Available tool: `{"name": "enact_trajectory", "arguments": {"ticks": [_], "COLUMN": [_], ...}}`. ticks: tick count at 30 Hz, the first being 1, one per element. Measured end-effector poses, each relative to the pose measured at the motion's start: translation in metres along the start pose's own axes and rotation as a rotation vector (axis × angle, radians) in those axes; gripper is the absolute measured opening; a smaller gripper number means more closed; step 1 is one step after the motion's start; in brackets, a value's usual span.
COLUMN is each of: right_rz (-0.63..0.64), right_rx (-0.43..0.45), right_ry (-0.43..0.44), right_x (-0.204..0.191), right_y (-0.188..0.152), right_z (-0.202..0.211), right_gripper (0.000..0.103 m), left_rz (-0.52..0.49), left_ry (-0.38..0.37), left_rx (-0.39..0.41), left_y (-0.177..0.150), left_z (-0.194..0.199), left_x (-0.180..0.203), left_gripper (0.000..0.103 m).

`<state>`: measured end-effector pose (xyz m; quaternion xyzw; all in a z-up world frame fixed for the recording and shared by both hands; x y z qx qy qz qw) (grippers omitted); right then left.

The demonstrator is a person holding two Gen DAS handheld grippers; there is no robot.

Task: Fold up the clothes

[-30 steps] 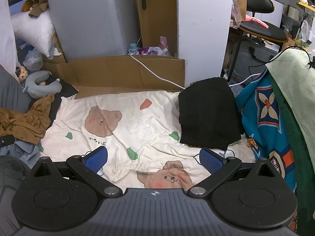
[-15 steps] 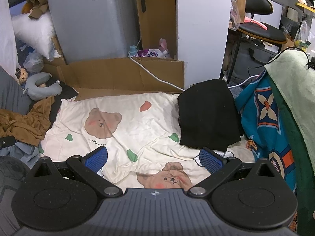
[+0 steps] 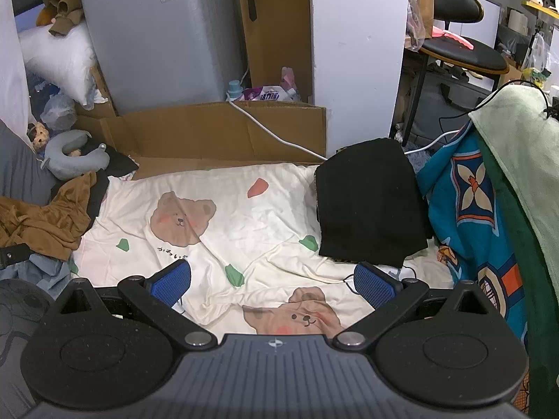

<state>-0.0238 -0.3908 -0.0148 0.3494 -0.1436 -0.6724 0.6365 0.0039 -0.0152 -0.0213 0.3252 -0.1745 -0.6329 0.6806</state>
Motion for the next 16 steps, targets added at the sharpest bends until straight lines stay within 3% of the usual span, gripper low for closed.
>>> {"name": "enact_trajectory", "arguments": {"ticks": [16], "right_rz": [-0.004], "right_rx": [-0.001], "right_ry": [-0.006], "right_x": [0.0014], "right_y": [0.0009], "right_z": [-0.0007], "right_gripper": [0.102], "left_rz": [-0.015], "left_ry": [0.014], "left_rx": [0.002], "left_y": [-0.0012], "left_z": [0.0003], "left_x": [0.0034], "left_gripper": [0.095]}}
Point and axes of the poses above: each gripper's, at about its wrist camera, not at the fingertips, and z roughly against the way its jaws point, x to its right, y to its top, the point moved 2 cm from there along -z, roughly the way its jaws point, and after that the axes turned 15 degrees about y, right-handed, at the moved point
